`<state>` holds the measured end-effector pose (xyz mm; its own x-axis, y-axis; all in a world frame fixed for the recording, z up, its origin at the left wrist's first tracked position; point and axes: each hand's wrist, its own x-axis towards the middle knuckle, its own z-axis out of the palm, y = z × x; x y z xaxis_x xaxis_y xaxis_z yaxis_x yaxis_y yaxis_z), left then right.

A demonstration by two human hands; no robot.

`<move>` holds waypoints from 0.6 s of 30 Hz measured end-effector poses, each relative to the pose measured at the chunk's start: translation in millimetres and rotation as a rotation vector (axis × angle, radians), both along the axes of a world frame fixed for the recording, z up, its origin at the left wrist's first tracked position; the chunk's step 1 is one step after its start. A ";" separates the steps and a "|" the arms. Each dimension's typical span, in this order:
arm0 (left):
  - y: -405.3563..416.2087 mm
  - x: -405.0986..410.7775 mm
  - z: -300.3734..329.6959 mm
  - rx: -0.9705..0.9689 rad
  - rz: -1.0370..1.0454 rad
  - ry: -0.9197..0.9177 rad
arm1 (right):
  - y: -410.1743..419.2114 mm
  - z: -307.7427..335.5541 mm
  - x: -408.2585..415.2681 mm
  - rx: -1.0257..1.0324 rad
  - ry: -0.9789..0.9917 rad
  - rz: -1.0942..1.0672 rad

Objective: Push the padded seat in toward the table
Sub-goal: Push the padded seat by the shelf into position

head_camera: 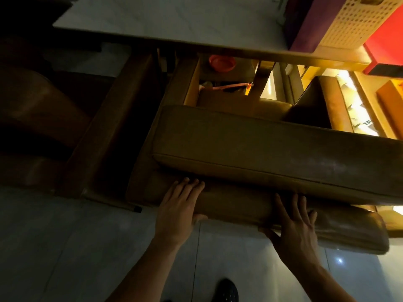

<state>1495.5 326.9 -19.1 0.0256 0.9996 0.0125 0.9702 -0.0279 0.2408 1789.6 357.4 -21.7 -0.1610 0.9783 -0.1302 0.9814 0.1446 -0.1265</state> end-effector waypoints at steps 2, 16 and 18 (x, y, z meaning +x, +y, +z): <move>-8.6 3.1 1.0 0.000 0.014 0.009 | -4.9 0.1 3.8 -0.006 0.013 0.008; -52.1 1.5 6.1 -0.044 -0.022 -0.014 | -31.0 6.4 7.0 -0.061 -0.004 0.033; -47.6 -3.2 5.9 -0.058 -0.018 -0.037 | -27.4 5.8 3.3 -0.065 -0.028 0.029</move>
<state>1492.3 279.3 -13.1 0.0438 0.9981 -0.0440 0.9600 -0.0298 0.2784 1792.9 330.0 -15.9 -0.1845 0.9626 -0.1984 0.9802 0.1654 -0.1090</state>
